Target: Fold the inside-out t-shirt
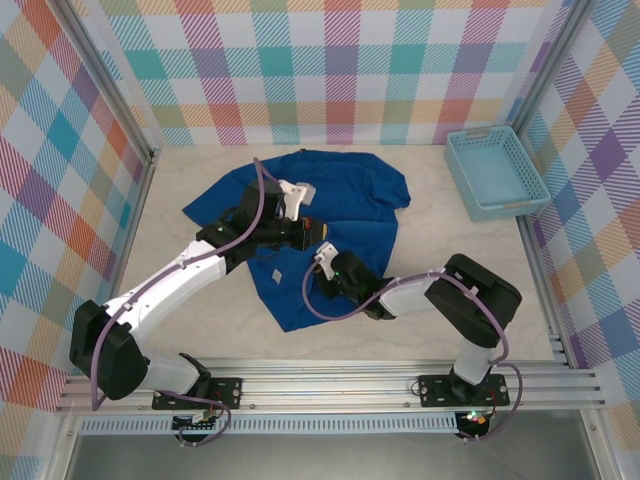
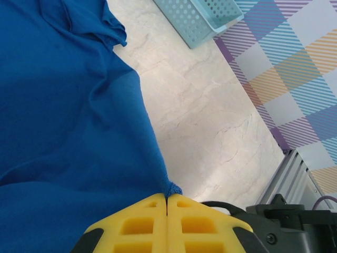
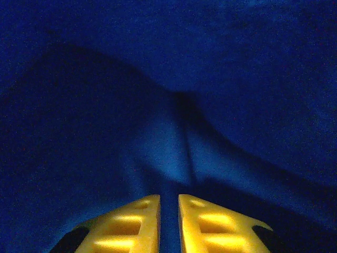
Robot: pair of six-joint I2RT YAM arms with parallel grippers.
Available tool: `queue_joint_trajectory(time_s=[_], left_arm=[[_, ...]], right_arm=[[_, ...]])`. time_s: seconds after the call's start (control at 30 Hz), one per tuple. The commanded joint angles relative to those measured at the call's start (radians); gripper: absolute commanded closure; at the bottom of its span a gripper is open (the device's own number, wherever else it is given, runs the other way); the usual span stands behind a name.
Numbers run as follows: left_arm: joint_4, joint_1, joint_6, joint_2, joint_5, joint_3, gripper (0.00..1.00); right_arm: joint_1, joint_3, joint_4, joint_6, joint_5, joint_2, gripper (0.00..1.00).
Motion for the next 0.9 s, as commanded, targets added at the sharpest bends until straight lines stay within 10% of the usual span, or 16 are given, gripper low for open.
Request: queue_joint_trajectory(time_s=[0.0, 0.3, 0.87], left_arm=[[-0.032, 0.005, 0.015, -0.042, 0.0, 0.024, 1.0], [-0.04, 0.008, 0.023, -0.077, -0.026, 0.012, 1.0], [-0.017, -0.002, -0.029, -0.061, 0.023, 0.032, 1.0]], right_arm=[[-0.007, 0.053, 0.009, 0.026, 0.128, 0.05, 0.84], [-0.064, 0.077, -0.186, 0.196, 0.179, 0.038, 0.87], [0.025, 0.212, -0.165, 0.001, 0.083, 0.14, 0.84]])
